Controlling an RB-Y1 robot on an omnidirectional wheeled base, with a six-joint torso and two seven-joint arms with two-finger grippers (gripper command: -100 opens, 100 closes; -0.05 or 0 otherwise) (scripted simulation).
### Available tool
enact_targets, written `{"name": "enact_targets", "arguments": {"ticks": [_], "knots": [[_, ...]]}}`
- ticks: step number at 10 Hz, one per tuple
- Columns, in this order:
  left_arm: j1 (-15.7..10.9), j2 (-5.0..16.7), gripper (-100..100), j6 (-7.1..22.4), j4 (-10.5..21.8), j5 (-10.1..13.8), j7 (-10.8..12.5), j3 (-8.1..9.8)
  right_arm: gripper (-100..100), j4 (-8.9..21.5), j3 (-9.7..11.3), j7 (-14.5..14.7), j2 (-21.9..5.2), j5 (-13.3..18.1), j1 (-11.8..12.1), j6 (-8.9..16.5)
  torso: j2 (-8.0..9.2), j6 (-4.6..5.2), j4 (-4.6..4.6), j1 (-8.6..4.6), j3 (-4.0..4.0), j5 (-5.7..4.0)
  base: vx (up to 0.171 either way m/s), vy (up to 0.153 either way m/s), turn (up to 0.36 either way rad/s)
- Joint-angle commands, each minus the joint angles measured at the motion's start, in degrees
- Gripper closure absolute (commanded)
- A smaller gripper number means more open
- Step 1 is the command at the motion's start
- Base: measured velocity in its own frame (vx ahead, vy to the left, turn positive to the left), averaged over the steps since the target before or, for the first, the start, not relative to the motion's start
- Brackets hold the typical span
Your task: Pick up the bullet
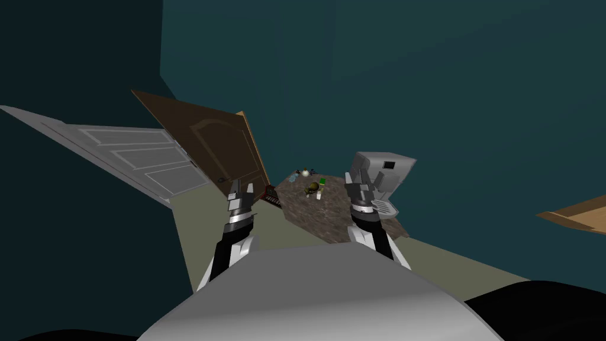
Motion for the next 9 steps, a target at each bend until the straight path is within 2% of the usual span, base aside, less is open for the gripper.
{"name": "enact_targets", "arguments": {"ticks": [1,4,5,9], "knots": [[0.00,0.00,0,0.00,0.00,0.00,0.00,0.00,-100,0.70,0.68,0.25,-2.82,1.30,0.67,0.32,0.00,0.00,0.00,0.00,0.00,0.00,-0.031,-0.014,0.016],[-0.01,0.00,0,0.00,0.00,0.00,0.00,0.00,-100,2.49,2.21,0.90,-8.00,4.36,2.10,1.03,0.25,0.00,0.05,-0.14,0.14,-0.03,-0.064,-0.031,0.024],[-0.01,0.00,0,0.00,0.00,0.00,0.00,0.00,-100,2.49,2.21,0.90,-8.58,4.36,2.10,1.03,0.26,0.00,0.06,-0.16,0.15,-0.04,-0.041,-0.031,0.013],[0.00,0.00,0,0.00,0.00,0.00,0.00,0.00,-100,5.22,4.27,1.94,-15.87,8.71,3.81,1.91,0.20,0.00,0.05,-0.16,0.12,-0.04,-0.051,-0.032,0.025]]}}
